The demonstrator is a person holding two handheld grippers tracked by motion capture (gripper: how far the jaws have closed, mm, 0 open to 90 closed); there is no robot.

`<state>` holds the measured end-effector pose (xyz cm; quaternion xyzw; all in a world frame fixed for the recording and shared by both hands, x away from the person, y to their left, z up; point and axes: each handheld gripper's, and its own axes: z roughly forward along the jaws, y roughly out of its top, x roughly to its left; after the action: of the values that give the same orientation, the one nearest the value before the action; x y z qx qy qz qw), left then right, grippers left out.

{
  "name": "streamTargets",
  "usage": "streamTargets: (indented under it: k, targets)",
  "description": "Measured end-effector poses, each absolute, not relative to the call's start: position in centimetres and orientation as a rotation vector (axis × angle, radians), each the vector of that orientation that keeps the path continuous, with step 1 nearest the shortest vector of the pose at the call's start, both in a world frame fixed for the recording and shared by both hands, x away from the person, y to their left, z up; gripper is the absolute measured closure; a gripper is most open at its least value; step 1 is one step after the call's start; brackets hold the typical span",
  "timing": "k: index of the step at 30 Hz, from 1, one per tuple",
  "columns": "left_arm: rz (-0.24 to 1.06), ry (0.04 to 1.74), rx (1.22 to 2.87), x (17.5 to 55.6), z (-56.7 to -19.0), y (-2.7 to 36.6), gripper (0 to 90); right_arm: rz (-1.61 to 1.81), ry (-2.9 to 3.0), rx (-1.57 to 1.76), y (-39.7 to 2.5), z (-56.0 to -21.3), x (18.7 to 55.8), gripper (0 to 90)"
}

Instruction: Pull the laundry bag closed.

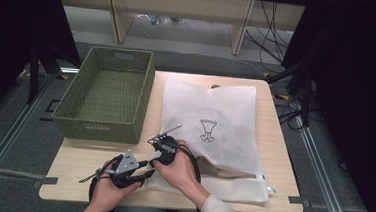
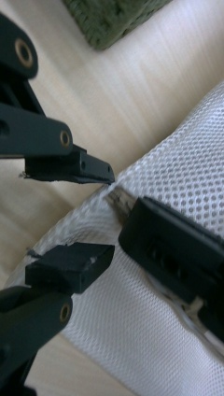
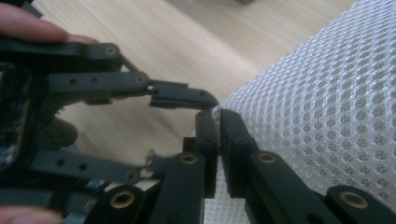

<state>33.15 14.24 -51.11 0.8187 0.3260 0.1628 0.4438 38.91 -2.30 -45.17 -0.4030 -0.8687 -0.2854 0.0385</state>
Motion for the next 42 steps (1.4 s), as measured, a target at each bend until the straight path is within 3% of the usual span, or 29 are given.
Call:
streamTargets:
  k: [16, 42]
  targets:
    - [0.359, 0.816, 2.035, 34.3, -50.3, 13.7, 83.4, -0.897, -2.657, -1.241, -3.3, -43.8, 38.8, 87.2]
    - [0.359, 0.881, 1.963, 33.7, -49.1, 13.9, 85.2, -0.896, -2.646, -1.292, -5.2, -43.7, 38.8, 87.3]
